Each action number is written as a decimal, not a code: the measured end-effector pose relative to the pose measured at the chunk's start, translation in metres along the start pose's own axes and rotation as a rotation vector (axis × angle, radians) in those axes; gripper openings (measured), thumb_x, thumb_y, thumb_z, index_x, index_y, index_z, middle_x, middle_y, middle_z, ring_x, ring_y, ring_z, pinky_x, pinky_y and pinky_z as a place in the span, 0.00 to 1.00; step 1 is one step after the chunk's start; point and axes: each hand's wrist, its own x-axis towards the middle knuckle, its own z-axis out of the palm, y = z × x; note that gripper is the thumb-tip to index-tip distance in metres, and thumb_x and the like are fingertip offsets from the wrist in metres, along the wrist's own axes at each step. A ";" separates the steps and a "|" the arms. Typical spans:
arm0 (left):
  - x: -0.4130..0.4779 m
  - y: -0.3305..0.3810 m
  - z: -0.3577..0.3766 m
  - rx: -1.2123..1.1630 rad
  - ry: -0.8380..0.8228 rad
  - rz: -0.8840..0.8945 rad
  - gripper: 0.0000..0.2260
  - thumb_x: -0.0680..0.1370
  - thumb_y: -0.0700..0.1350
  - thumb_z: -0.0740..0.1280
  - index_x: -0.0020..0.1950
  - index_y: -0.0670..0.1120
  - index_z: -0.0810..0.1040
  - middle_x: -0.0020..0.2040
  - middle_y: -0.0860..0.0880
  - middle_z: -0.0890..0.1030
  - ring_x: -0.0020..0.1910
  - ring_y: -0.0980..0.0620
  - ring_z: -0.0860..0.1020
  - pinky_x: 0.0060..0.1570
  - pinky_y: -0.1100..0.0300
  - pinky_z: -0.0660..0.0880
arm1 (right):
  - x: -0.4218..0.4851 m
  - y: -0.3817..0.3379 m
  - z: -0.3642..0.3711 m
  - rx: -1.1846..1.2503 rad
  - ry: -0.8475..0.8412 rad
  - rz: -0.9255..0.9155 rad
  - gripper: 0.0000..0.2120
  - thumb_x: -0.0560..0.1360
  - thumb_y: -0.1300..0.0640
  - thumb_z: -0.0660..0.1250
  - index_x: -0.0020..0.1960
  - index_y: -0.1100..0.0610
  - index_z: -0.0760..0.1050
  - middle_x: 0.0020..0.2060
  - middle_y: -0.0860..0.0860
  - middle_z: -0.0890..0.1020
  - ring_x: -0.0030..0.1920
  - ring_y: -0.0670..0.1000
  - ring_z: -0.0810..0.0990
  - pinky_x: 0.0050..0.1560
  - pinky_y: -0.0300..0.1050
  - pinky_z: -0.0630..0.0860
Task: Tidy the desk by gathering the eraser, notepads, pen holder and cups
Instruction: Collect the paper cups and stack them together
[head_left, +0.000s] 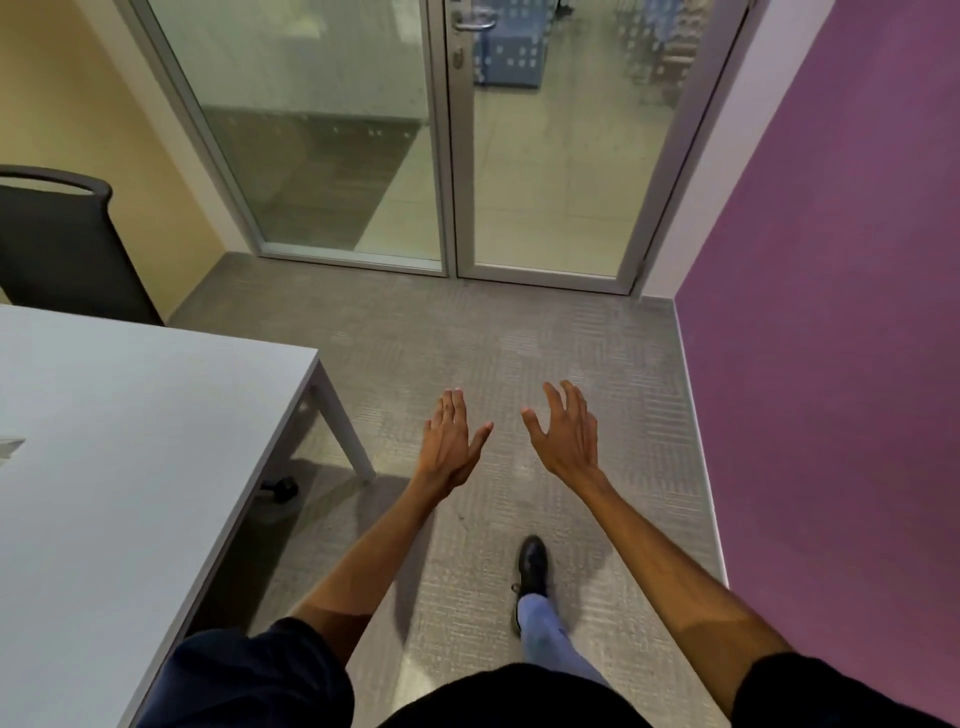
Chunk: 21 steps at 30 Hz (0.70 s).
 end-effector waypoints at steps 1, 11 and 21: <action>0.018 0.000 -0.003 0.023 -0.012 -0.007 0.35 0.83 0.61 0.50 0.81 0.41 0.44 0.82 0.42 0.45 0.82 0.44 0.45 0.79 0.42 0.51 | 0.018 0.000 0.002 -0.006 -0.010 -0.005 0.29 0.82 0.41 0.57 0.78 0.52 0.61 0.79 0.54 0.58 0.80 0.54 0.54 0.77 0.60 0.57; 0.205 0.001 -0.049 0.110 0.042 -0.101 0.30 0.83 0.61 0.48 0.82 0.49 0.47 0.82 0.43 0.50 0.82 0.44 0.45 0.77 0.37 0.53 | 0.226 -0.020 0.000 -0.034 -0.089 -0.087 0.27 0.81 0.39 0.56 0.78 0.47 0.61 0.77 0.53 0.62 0.79 0.53 0.58 0.75 0.58 0.60; 0.322 -0.025 -0.101 0.107 0.169 -0.216 0.31 0.82 0.63 0.47 0.82 0.50 0.47 0.82 0.43 0.51 0.81 0.41 0.47 0.77 0.38 0.53 | 0.378 -0.086 0.009 -0.025 -0.157 -0.210 0.28 0.81 0.37 0.54 0.79 0.45 0.58 0.78 0.53 0.60 0.80 0.54 0.56 0.76 0.60 0.58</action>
